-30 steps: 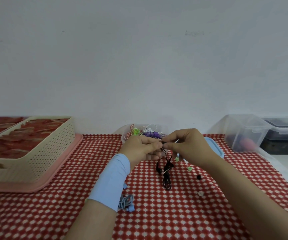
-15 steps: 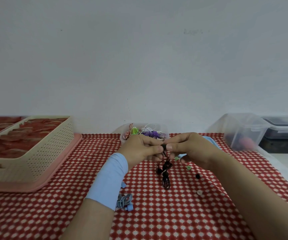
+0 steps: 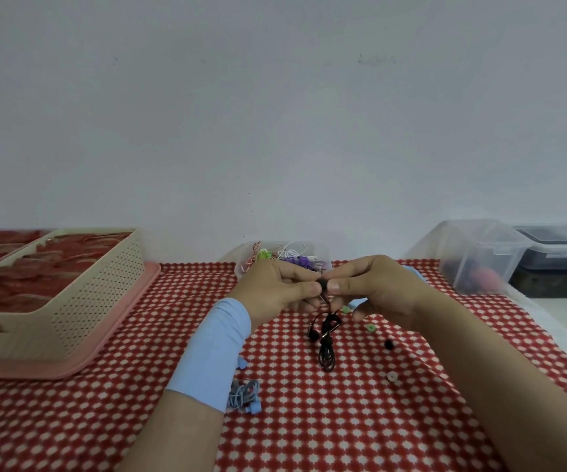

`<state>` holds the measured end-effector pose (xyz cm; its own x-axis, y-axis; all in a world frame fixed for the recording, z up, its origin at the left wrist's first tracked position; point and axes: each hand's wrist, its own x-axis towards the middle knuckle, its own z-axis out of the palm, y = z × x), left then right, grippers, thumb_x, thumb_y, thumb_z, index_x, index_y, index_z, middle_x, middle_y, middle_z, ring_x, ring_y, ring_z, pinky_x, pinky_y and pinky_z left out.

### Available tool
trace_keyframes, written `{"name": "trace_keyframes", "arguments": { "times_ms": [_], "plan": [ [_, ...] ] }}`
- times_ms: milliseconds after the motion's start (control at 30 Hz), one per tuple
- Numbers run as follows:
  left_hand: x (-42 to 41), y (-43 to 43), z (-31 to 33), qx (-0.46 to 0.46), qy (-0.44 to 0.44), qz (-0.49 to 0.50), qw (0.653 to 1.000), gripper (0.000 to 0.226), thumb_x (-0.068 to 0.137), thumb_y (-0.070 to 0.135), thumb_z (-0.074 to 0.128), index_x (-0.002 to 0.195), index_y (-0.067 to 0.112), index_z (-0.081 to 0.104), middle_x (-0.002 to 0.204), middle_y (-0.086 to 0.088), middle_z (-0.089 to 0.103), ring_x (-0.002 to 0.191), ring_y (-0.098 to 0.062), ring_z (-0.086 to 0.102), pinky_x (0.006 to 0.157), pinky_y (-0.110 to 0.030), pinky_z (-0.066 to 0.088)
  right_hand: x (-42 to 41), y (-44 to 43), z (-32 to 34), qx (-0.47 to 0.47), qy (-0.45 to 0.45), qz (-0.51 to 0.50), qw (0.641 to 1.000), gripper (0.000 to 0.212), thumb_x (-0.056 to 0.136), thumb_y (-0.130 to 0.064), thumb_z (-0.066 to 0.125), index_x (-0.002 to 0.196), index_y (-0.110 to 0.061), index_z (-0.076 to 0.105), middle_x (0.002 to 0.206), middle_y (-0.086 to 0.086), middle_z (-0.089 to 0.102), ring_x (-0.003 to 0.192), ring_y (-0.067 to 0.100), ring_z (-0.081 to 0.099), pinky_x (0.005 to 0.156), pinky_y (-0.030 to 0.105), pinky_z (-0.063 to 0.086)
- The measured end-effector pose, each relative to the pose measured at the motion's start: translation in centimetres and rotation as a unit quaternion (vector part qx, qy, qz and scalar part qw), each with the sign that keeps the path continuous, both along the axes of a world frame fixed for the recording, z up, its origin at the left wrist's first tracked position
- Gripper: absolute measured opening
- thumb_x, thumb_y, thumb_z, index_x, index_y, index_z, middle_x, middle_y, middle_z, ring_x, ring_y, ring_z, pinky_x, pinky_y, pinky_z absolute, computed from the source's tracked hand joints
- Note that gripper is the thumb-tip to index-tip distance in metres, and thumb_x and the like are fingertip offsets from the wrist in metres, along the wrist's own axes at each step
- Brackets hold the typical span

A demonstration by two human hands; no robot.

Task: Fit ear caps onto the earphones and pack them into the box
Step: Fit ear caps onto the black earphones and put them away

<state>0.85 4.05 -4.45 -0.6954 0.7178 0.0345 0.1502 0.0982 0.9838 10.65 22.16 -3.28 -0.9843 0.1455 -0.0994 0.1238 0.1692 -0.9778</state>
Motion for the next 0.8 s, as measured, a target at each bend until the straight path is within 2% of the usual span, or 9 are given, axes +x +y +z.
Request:
{"name": "trace_keyframes", "arguments": {
  "times_ms": [100, 267, 467, 567, 700, 800],
  "plan": [
    [-0.1, -0.1, 0.1, -0.014, 0.010, -0.002, 1.000, 0.026, 0.086, -0.001, 0.070, 0.111, -0.001, 0.071, 0.084, -0.016, 0.075, 0.071, -0.016, 0.072, 0.065, -0.020, 0.056, 0.2, 0.1, 0.3, 0.001, -0.005, 0.013, 1.000, 0.014, 0.085, -0.016, 0.077, 0.097, -0.015, 0.083, 0.089, 0.017, 0.078, 0.078, 0.017, 0.073, 0.058, 0.027, 0.054],
    [0.2, 0.1, 0.1, -0.015, 0.008, -0.010, 1.000, 0.024, 0.085, -0.002, 0.069, 0.109, 0.000, 0.072, 0.084, -0.015, 0.075, 0.070, -0.015, 0.072, 0.065, -0.020, 0.056, 0.3, 0.3, 0.3, -0.009, -0.016, 0.020, 1.000, 0.026, 0.075, -0.025, 0.078, 0.098, -0.014, 0.083, 0.091, 0.014, 0.078, 0.080, 0.017, 0.074, 0.056, 0.025, 0.055],
    [0.1, 0.1, -0.2, -0.041, 0.031, 0.001, 0.999, 0.023, 0.083, -0.004, 0.071, 0.106, 0.001, 0.072, 0.088, -0.019, 0.074, 0.071, -0.016, 0.072, 0.066, -0.022, 0.059, -0.1, -0.2, -0.5, 0.029, -0.017, 0.000, 0.999, 0.014, 0.085, -0.014, 0.079, 0.097, -0.009, 0.082, 0.083, 0.011, 0.077, 0.073, 0.016, 0.072, 0.054, 0.025, 0.053],
    [0.0, 0.1, -0.7, -0.030, 0.008, 0.016, 0.999, 0.023, 0.084, -0.001, 0.071, 0.107, 0.002, 0.072, 0.087, -0.016, 0.075, 0.072, -0.016, 0.072, 0.067, -0.023, 0.059, 0.0, -0.4, -0.6, 0.041, 0.000, -0.005, 0.999, 0.012, 0.090, -0.013, 0.075, 0.100, -0.011, 0.081, 0.080, 0.007, 0.077, 0.074, 0.017, 0.072, 0.053, 0.026, 0.053],
    [0.0, 0.2, -0.6, 0.001, -0.050, 0.028, 0.998, 0.016, 0.085, 0.002, 0.071, 0.099, 0.008, 0.073, 0.080, -0.008, 0.076, 0.071, -0.015, 0.072, 0.065, -0.024, 0.059, 0.4, 0.1, 0.3, 0.040, 0.037, 0.006, 0.998, 0.020, 0.091, -0.015, 0.074, 0.111, -0.018, 0.078, 0.090, 0.012, 0.079, 0.079, 0.020, 0.074, 0.057, 0.029, 0.054],
    [0.1, 0.2, -0.5, 0.007, -0.066, 0.028, 0.997, 0.021, 0.085, 0.005, 0.072, 0.105, 0.004, 0.071, 0.084, -0.011, 0.075, 0.074, -0.016, 0.072, 0.067, -0.026, 0.059, 0.3, -0.1, 0.4, 0.087, 0.068, -0.001, 0.994, 0.019, 0.088, -0.010, 0.077, 0.105, -0.018, 0.079, 0.086, 0.010, 0.078, 0.076, 0.022, 0.073, 0.059, 0.035, 0.056]
  ]
}}
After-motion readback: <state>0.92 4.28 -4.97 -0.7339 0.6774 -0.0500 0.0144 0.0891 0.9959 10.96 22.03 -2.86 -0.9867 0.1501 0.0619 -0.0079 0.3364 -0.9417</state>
